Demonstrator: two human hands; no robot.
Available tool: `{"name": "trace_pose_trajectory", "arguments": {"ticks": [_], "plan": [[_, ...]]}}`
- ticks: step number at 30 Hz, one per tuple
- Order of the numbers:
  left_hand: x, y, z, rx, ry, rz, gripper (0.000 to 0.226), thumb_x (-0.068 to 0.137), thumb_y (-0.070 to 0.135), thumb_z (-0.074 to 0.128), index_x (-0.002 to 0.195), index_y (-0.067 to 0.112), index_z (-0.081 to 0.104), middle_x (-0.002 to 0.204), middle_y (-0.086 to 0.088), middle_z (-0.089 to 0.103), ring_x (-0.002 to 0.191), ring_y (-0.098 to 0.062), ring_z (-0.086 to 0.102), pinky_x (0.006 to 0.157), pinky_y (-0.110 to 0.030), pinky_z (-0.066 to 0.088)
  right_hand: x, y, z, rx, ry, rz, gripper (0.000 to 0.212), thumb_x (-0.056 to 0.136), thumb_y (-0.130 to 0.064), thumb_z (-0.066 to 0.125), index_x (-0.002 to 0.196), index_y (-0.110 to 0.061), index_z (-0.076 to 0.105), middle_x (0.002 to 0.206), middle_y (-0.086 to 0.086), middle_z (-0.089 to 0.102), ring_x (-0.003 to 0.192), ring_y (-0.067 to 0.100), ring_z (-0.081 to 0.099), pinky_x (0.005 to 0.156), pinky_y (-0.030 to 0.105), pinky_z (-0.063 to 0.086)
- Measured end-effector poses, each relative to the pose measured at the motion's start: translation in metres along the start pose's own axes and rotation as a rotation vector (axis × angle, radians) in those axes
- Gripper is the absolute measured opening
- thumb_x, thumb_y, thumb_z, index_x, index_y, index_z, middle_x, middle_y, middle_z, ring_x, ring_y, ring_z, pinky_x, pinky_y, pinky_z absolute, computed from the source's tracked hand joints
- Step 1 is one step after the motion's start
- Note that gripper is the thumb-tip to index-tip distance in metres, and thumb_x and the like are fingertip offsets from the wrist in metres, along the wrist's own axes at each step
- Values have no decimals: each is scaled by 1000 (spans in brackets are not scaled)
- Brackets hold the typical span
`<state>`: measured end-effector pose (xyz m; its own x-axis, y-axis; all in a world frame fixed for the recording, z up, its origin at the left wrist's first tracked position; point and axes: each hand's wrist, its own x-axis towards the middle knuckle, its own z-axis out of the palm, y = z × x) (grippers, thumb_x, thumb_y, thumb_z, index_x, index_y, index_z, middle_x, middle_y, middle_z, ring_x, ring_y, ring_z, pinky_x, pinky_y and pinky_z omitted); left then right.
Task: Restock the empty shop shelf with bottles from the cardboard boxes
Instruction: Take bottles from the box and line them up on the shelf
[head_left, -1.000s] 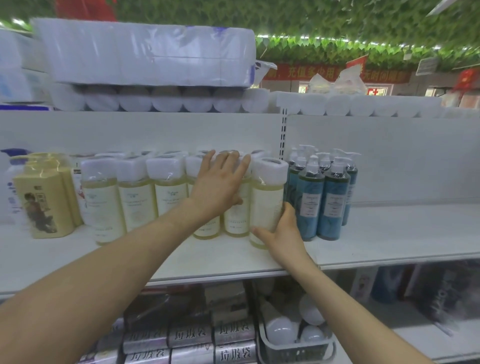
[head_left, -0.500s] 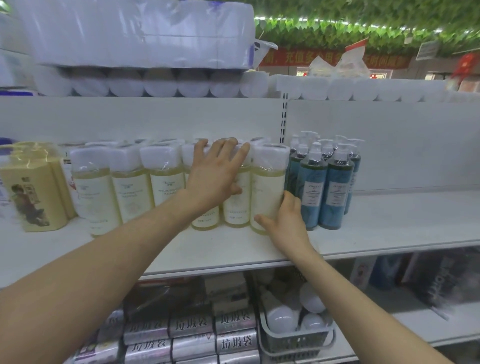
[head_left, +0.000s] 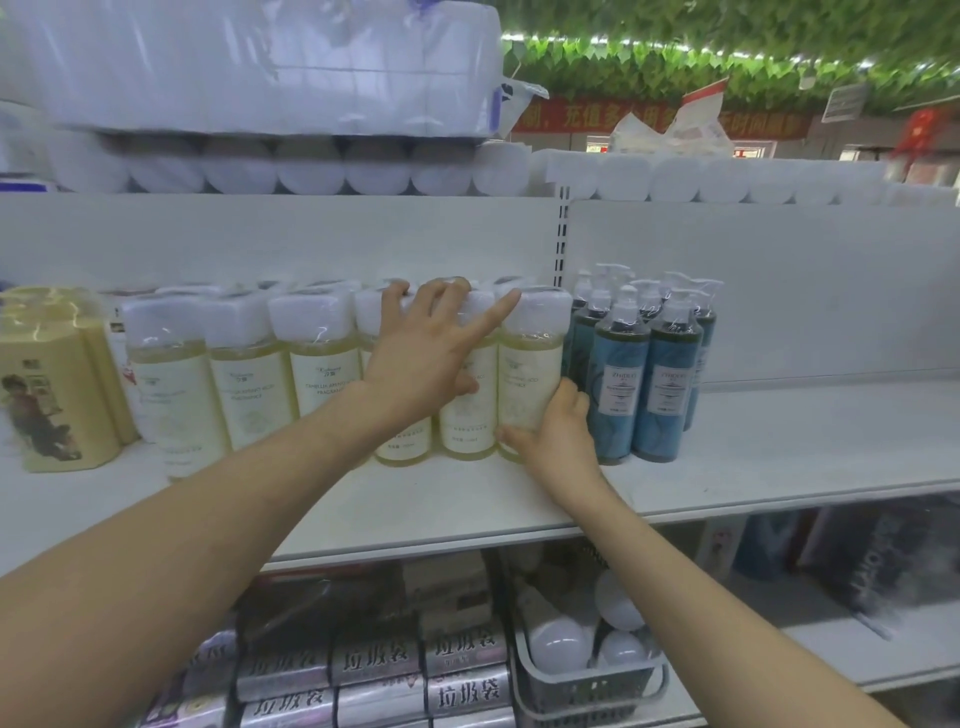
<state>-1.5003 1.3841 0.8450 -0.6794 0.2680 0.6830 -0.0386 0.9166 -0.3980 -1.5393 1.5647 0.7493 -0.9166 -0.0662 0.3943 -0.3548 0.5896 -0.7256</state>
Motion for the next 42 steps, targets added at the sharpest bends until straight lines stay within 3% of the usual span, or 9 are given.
{"name": "trace_pose_trajectory", "arguments": {"ticks": [5,9,14,18,23,29,34,38,42], "plan": [[1,-1,3,2,8,8,130,68,59,91,169,45,10,157,-14,42,142,-34,45,113,-65,32,9,2,-3,54,-24,11,77,89,-20,82,150,-10,35,145,13,51,132,34,55,107,49,51],[1,0,2,15,-16,9,125,71,60,89,168,45,12,160,-14,40,145,-34,42,114,-65,30,13,2,-6,182,-108,51,85,94,-13,70,162,-16,19,153,10,52,137,30,56,112,46,51],[1,0,2,21,-20,9,124,72,61,88,168,45,11,161,-14,39,146,-33,41,115,-65,30,9,-1,5,150,-71,79,105,82,-27,90,159,-10,19,154,12,37,138,31,48,110,46,47],[2,0,2,16,-30,5,124,73,61,86,168,46,8,163,-13,36,147,-32,39,116,-64,29,9,-1,9,-9,41,44,84,87,-28,86,149,-6,34,143,16,47,129,40,56,101,47,50],[3,0,2,17,-30,14,124,73,60,87,168,45,10,163,-13,36,147,-32,39,115,-65,29,11,1,7,24,20,31,76,90,-21,83,148,-5,36,145,17,52,132,38,55,105,49,50],[3,2,0,25,-39,-4,128,70,61,89,170,39,12,162,-10,39,147,-30,40,117,-63,29,13,0,6,54,-40,42,83,95,-19,79,157,-3,25,152,19,44,137,39,50,110,50,47],[3,6,-14,53,-135,-35,126,82,64,80,171,31,-2,173,-10,24,159,-28,27,126,-65,18,9,2,3,133,-113,84,95,102,-17,66,168,-6,-2,169,19,23,151,38,35,121,46,35],[-18,22,-35,22,-198,-118,116,91,62,72,172,26,-3,180,-8,-9,166,-30,-4,130,-64,1,-13,1,-5,201,-133,68,87,100,-16,64,165,-2,9,169,21,20,151,38,34,120,37,34],[-72,51,-62,-43,-242,-202,102,95,60,68,172,23,13,180,-8,1,166,-31,-3,132,-59,5,-53,-2,-34,89,-189,-179,77,98,-19,68,162,-5,26,159,18,33,143,33,38,106,23,29]]}}
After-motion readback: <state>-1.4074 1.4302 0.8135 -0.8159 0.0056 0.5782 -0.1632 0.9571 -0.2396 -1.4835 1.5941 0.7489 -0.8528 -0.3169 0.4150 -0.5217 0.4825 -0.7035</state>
